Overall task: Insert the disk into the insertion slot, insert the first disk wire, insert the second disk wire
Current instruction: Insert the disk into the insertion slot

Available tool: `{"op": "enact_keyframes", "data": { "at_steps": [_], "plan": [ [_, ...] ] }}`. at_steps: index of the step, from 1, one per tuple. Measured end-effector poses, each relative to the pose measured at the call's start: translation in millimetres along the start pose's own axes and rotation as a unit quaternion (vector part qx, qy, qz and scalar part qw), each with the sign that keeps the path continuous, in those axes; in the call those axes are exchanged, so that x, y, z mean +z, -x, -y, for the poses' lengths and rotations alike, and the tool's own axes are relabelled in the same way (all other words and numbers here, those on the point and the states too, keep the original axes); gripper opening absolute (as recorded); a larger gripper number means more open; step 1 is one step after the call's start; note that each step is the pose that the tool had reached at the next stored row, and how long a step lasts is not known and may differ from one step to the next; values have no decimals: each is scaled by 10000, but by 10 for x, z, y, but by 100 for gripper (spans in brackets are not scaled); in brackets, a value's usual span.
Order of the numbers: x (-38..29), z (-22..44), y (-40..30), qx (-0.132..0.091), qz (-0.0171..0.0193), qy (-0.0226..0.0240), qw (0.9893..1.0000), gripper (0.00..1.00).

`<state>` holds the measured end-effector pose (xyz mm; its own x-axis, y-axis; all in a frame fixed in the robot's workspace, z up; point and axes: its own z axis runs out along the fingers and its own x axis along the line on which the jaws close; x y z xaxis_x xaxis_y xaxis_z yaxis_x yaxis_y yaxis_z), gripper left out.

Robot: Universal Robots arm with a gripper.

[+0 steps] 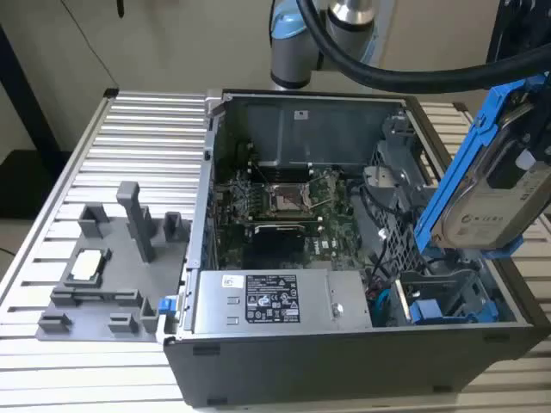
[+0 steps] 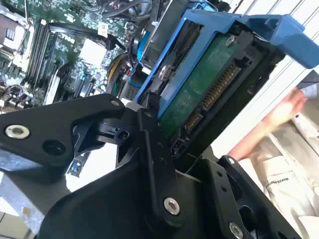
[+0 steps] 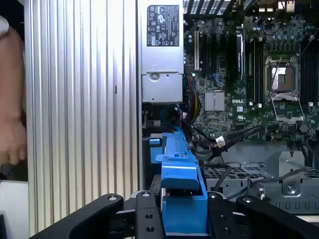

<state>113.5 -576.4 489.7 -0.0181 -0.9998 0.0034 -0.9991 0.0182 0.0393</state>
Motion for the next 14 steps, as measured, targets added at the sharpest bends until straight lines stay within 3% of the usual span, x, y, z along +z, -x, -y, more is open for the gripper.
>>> {"op": "enact_keyframes", "data": {
  "at_steps": [14],
  "plan": [
    [-1,0,0,0,-1,0,10000,33]
  ]
}}
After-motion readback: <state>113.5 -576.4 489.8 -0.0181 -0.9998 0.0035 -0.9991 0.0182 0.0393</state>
